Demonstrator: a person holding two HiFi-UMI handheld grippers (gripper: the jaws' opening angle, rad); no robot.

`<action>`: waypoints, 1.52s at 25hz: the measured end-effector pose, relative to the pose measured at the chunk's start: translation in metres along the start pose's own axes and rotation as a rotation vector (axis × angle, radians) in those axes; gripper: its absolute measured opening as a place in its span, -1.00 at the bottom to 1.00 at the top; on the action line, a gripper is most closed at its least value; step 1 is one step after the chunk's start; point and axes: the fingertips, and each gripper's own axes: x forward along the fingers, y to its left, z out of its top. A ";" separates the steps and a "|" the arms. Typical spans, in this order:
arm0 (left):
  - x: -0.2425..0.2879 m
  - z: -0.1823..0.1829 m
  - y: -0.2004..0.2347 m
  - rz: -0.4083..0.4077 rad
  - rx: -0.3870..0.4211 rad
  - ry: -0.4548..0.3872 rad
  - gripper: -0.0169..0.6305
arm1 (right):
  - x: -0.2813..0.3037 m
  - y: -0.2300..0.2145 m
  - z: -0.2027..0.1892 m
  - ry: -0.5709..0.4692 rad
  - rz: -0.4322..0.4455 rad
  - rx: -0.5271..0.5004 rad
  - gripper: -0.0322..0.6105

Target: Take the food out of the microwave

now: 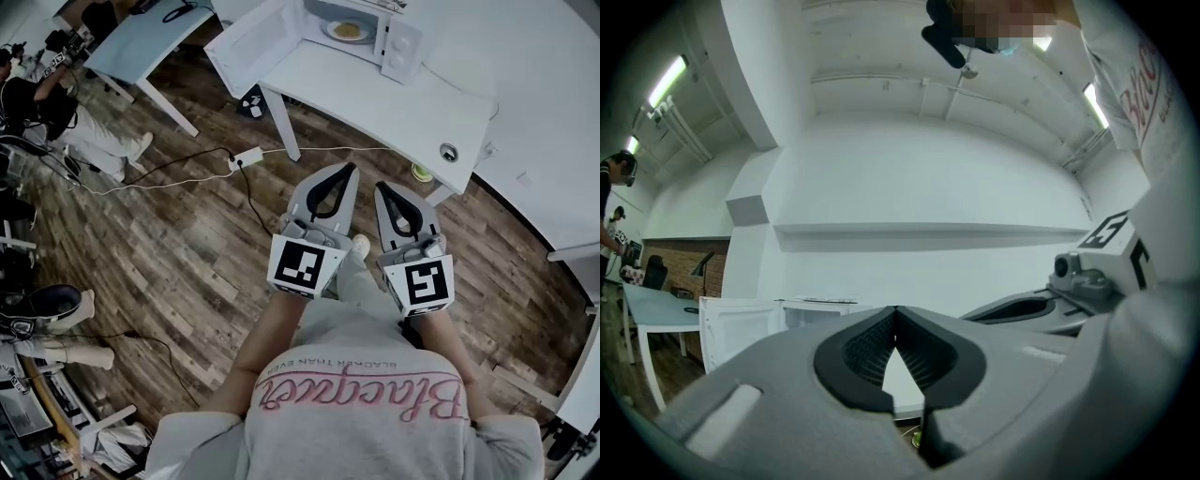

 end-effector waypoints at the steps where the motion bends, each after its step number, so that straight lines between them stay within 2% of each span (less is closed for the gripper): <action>1: 0.007 -0.001 0.004 0.003 0.000 0.000 -0.93 | 0.006 -0.004 -0.002 0.002 0.002 0.002 -0.87; 15: 0.112 -0.020 0.071 0.037 -0.020 0.023 -0.93 | 0.103 -0.081 -0.013 0.014 0.033 0.032 -0.87; 20: 0.157 -0.022 0.088 0.031 -0.016 0.013 -0.93 | 0.135 -0.114 -0.014 0.014 0.042 0.036 -0.87; 24: 0.190 -0.025 0.100 0.029 -0.060 -0.014 -0.93 | 0.158 -0.139 -0.019 0.022 0.053 0.046 -0.87; 27: 0.212 -0.030 0.107 0.035 -0.059 -0.011 -0.93 | 0.176 -0.158 -0.022 0.020 0.060 0.042 -0.87; 38: 0.249 -0.040 0.134 0.084 -0.041 -0.001 -0.93 | 0.218 -0.185 -0.024 -0.005 0.112 0.040 -0.87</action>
